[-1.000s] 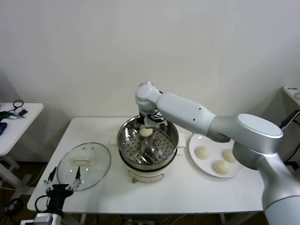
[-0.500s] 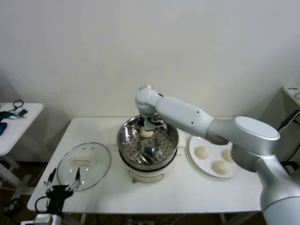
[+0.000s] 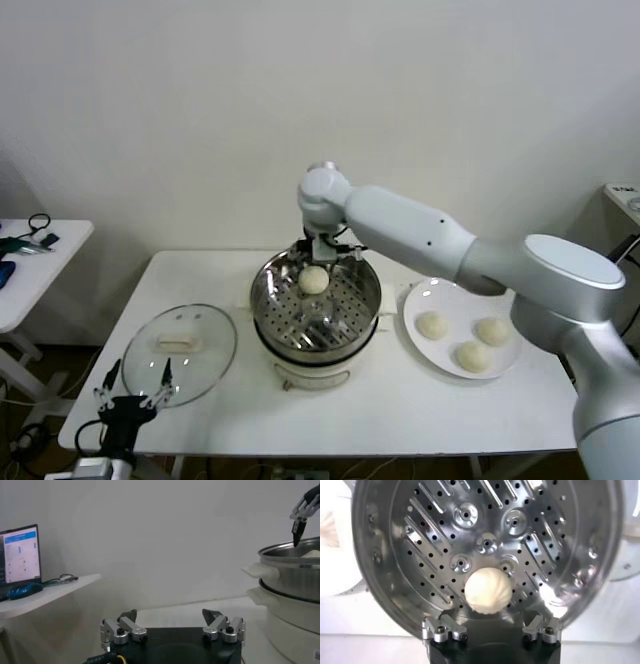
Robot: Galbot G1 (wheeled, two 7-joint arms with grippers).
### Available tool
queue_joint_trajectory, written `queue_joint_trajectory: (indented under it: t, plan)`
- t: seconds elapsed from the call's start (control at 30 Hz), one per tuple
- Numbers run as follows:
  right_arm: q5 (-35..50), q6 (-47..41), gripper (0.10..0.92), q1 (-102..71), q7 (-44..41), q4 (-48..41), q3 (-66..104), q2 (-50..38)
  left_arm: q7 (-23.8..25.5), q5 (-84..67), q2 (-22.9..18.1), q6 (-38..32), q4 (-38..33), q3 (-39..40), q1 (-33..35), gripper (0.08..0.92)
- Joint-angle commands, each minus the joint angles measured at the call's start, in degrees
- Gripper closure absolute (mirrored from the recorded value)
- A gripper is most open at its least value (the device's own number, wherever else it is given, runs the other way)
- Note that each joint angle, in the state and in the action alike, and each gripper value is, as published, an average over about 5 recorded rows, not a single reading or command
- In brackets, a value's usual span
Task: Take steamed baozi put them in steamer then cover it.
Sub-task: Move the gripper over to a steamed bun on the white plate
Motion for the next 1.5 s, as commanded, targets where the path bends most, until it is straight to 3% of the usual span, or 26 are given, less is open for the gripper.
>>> queue_joint_trajectory:
  t: [0.03, 0.2, 0.4, 0.83, 1.5]
  plan:
    - [29.1, -20.6, 0.203, 8.5, 5.3, 3.0, -9.2, -11.9, 0.2, 0.0, 0.0, 0.2, -0.5, 0.1, 0.2, 0.177]
    - [43.7, -35.5, 0.203, 10.8, 5.9, 3.8, -11.7, -19.2, 0.3, 0.0, 0.2, 0.1, -1.1, 0.1, 0.6, 0.177]
    - [50.2, -43.4, 0.203, 9.0, 4.3, 2.8, -11.4, -25.2, 0.3, 0.1, 0.2, 0.1, -1.4, 0.2, 0.9, 0.177]
    - [40.7, -44.4, 0.203, -7.3, 2.2, -3.1, -3.6, -30.4, 0.1, 0.7, -0.1, 0.8, -2.4, 0.2, 1.0, 0.177]
    - [32.8, -40.9, 0.203, -17.3, 1.8, -11.8, 0.4, -24.1, -0.1, 1.5, -0.9, 0.8, -1.9, -0.1, 1.5, 0.177]
